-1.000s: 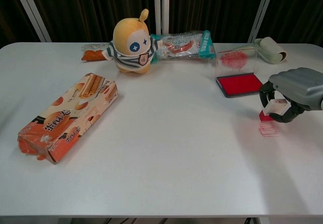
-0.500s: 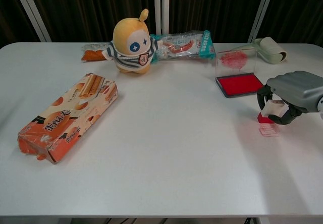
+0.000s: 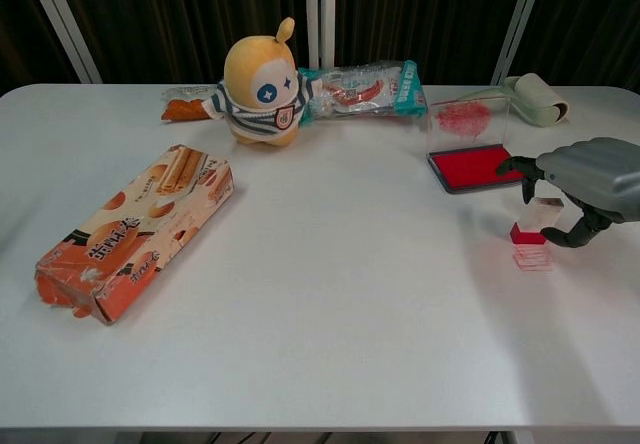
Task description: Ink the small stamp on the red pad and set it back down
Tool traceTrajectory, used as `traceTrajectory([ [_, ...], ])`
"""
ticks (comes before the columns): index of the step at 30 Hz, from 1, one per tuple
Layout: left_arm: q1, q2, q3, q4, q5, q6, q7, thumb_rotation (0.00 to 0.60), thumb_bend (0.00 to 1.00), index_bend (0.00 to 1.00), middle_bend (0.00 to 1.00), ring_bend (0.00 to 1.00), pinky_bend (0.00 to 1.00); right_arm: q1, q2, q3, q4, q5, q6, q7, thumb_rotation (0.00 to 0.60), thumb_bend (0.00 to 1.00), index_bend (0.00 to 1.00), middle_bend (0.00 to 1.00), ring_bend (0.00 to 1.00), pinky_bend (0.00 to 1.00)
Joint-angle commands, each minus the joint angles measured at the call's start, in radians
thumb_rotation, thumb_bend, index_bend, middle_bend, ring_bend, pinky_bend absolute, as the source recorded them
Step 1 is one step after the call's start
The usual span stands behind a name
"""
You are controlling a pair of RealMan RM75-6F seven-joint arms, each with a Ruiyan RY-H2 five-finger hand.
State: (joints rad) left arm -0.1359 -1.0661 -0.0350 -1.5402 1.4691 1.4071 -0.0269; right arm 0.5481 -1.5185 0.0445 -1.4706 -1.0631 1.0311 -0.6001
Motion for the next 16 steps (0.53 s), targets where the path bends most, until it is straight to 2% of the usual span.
traceTrajectory([
  [1,0.001,0.001,0.000,0.000,-0.001,0.000,-0.001,0.397,0.12,0.10,0.18,0.12,0.21,-0.053,0.099,-0.018,-0.112,-0.061,0.107,0.009,0.600,0.26,0.02,0.24,0.80,0.97],
  [4,0.001,0.004,0.001,-0.005,-0.001,-0.001,-0.001,0.398,0.12,0.10,0.18,0.12,0.21,-0.121,0.196,-0.036,-0.204,-0.161,0.242,0.067,0.600,0.26,0.03,0.24,0.80,0.97],
  [7,0.000,0.012,-0.001,-0.017,0.002,0.000,0.003,0.398,0.12,0.10,0.18,0.12,0.21,-0.206,0.271,-0.052,-0.239,-0.300,0.419,0.168,0.600,0.23,0.08,0.27,0.80,0.97],
  [8,-0.001,0.014,-0.002,-0.020,0.002,0.002,0.004,0.398,0.12,0.10,0.18,0.12,0.21,-0.232,0.280,-0.053,-0.230,-0.343,0.478,0.202,0.600,0.22,0.10,0.28,0.78,0.96],
  [9,-0.001,0.015,-0.003,-0.023,0.002,0.003,0.005,0.397,0.12,0.10,0.18,0.12,0.21,-0.256,0.284,-0.054,-0.214,-0.380,0.531,0.234,0.600,0.21,0.11,0.27,0.67,0.90],
  [10,-0.002,0.017,-0.005,-0.024,0.001,0.004,0.006,0.396,0.12,0.10,0.18,0.12,0.21,-0.281,0.286,-0.055,-0.187,-0.414,0.581,0.274,0.600,0.19,0.09,0.25,0.55,0.83],
  [11,-0.002,0.017,-0.006,-0.025,0.001,0.006,0.007,0.395,0.12,0.10,0.18,0.12,0.21,-0.297,0.287,-0.055,-0.164,-0.424,0.606,0.291,0.600,0.16,0.05,0.17,0.33,0.64],
  [12,-0.002,0.016,-0.007,-0.025,0.002,0.007,0.007,0.394,0.12,0.10,0.18,0.12,0.21,-0.309,0.286,-0.053,-0.147,-0.426,0.619,0.294,0.600,0.13,0.01,0.08,0.13,0.39],
  [13,-0.003,0.015,-0.009,-0.025,0.003,0.009,0.006,0.396,0.12,0.10,0.18,0.12,0.21,-0.325,0.284,-0.044,-0.130,-0.397,0.624,0.280,0.600,0.11,0.00,0.03,0.03,0.20],
  [14,-0.004,0.014,-0.009,-0.025,0.005,0.010,0.006,0.396,0.12,0.10,0.18,0.12,0.21,-0.332,0.281,-0.038,-0.127,-0.376,0.616,0.288,0.600,0.09,0.00,0.00,0.00,0.05],
  [15,-0.004,0.013,-0.009,-0.024,0.008,0.012,0.007,0.395,0.12,0.10,0.18,0.12,0.21,-0.336,0.280,-0.033,-0.126,-0.359,0.603,0.307,0.600,0.08,0.00,0.00,0.00,0.00],
  [16,-0.004,0.012,-0.008,-0.024,0.012,0.015,0.009,0.397,0.12,0.10,0.18,0.12,0.21,-0.339,0.279,-0.029,-0.120,-0.342,0.583,0.329,0.600,0.07,0.00,0.00,0.00,0.00],
])
